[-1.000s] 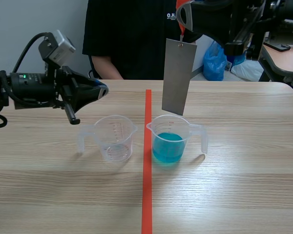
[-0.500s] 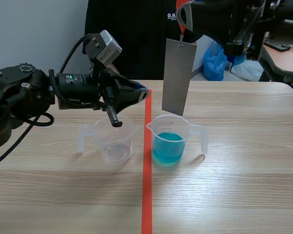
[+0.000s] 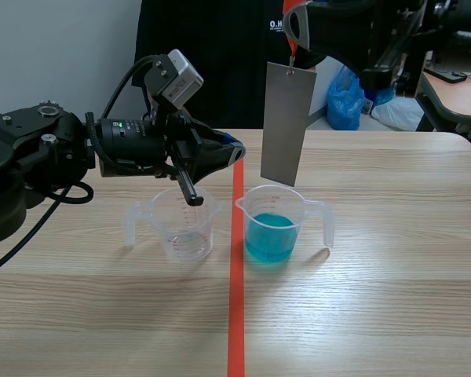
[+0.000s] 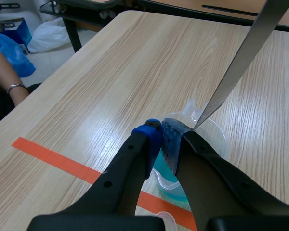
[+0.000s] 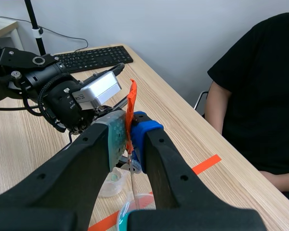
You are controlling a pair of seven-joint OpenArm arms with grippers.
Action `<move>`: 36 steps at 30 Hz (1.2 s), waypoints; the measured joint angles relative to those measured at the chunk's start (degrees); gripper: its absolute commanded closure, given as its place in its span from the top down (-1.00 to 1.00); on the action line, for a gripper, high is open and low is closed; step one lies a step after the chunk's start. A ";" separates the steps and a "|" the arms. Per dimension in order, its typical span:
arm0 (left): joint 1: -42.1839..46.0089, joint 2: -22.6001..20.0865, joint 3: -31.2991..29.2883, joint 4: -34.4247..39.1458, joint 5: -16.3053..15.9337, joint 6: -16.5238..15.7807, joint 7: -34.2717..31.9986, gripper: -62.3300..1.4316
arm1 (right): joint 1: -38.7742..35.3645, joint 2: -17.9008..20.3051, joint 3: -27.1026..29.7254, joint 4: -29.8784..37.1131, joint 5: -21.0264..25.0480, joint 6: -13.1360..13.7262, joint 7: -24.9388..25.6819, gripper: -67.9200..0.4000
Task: Do the redox reaction experiment.
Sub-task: 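Raise the plate and point at it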
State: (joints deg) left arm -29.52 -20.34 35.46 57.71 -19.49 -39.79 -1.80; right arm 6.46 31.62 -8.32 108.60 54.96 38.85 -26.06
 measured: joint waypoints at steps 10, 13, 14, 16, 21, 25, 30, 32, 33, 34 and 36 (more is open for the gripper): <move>0.00 0.00 0.00 0.00 1.62 0.00 -0.13 -0.82 | 0.00 0.00 0.00 0.00 0.00 0.00 0.00 -0.94; 0.00 0.00 0.00 0.00 1.62 0.00 -0.13 -0.82 | 0.00 0.00 0.00 0.00 0.00 0.00 0.00 -0.94; 0.00 0.00 0.00 0.00 1.62 0.00 -0.13 -0.82 | 0.00 0.00 0.00 0.00 0.00 0.00 0.00 -0.94; 0.00 0.00 0.00 0.00 1.62 0.00 -0.13 -0.82 | 0.00 0.00 0.00 0.00 0.00 0.00 0.00 -0.94; 0.00 0.00 0.00 0.00 1.62 0.00 -0.13 -0.82 | 0.00 0.00 0.00 0.00 0.00 0.00 0.00 -0.94; 0.00 0.00 0.00 0.00 1.62 0.00 -0.13 -0.82 | 0.00 0.00 0.00 0.00 0.00 0.00 0.00 -0.94; 0.00 0.00 0.00 0.00 1.62 0.00 -0.13 -0.82 | 0.00 0.00 0.00 0.00 0.00 0.00 0.00 -0.94; 0.00 0.00 0.00 0.00 1.62 0.00 -0.13 -0.82 | 0.00 0.00 0.00 0.00 0.00 0.00 0.00 -0.94; 0.00 0.00 0.00 0.00 1.62 0.00 -0.13 -0.82 | 0.00 0.00 0.00 0.00 0.00 0.00 0.00 -0.94; 0.00 0.00 0.00 0.00 1.62 0.00 -0.13 -0.82 | 0.00 0.00 0.00 0.00 0.00 0.00 0.00 -0.94; 0.00 0.00 0.00 0.00 1.62 0.00 -0.13 -0.82 | 0.00 0.00 0.00 0.00 0.00 0.00 0.00 -0.94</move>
State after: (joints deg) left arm -29.52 -20.34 35.46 57.71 -17.87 -39.79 -1.93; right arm 6.46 31.62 -8.32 108.60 54.96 38.85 -26.06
